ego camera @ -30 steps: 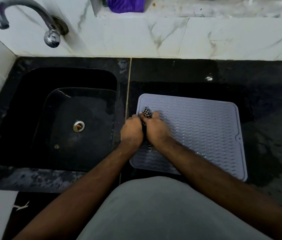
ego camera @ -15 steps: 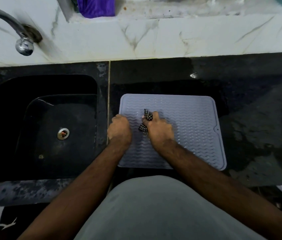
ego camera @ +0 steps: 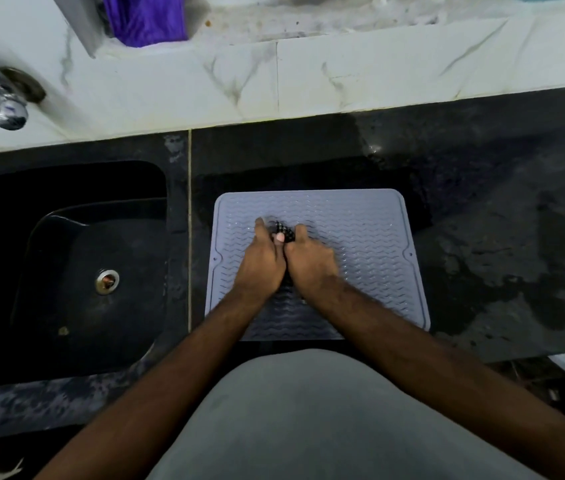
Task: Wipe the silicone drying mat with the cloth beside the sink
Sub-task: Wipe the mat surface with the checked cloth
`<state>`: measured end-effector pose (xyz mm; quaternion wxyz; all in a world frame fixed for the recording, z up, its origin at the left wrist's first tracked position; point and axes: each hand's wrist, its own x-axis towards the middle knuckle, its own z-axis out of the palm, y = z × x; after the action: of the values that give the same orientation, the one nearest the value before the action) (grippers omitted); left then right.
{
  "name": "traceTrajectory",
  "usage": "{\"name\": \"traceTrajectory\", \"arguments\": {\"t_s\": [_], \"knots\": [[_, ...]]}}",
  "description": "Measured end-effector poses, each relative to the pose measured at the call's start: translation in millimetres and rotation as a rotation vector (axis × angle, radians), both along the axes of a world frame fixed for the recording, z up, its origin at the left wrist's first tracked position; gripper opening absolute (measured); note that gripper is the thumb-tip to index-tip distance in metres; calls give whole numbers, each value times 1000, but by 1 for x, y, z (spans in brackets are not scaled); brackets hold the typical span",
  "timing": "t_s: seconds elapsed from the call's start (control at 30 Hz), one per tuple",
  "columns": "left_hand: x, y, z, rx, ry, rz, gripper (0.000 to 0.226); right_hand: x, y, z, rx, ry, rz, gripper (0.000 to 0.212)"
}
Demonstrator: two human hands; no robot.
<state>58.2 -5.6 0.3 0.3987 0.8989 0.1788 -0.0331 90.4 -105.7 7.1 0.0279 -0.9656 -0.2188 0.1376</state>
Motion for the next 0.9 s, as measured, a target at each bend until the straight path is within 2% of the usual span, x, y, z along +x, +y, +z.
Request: {"name": "traceTrajectory", "arguments": {"t_s": [0.23,0.33,0.43,0.5,0.6,0.67,0.9], "knots": [[6,-5,-5,112,234,-37,78,-1,-7,5,-68,-46,-37,22],[4,-9,-9,153,236,-47,88,3,-18,7,-102,-50,-62,22],[1,-13,-17,201,189,-103,80,3,-30,8,-108,-58,-73,25],[0,-15,-20,246,184,-156,70,4,-38,9,-99,-46,-74,38],[0,-17,-22,357,243,-229,68,7,-53,11,-96,-41,-93,62],[-1,-20,-22,436,287,-261,74,9,-63,11,-82,-48,-107,64],[2,-44,-23,524,391,-211,111,15,-98,9,-90,-30,-181,76]]}}
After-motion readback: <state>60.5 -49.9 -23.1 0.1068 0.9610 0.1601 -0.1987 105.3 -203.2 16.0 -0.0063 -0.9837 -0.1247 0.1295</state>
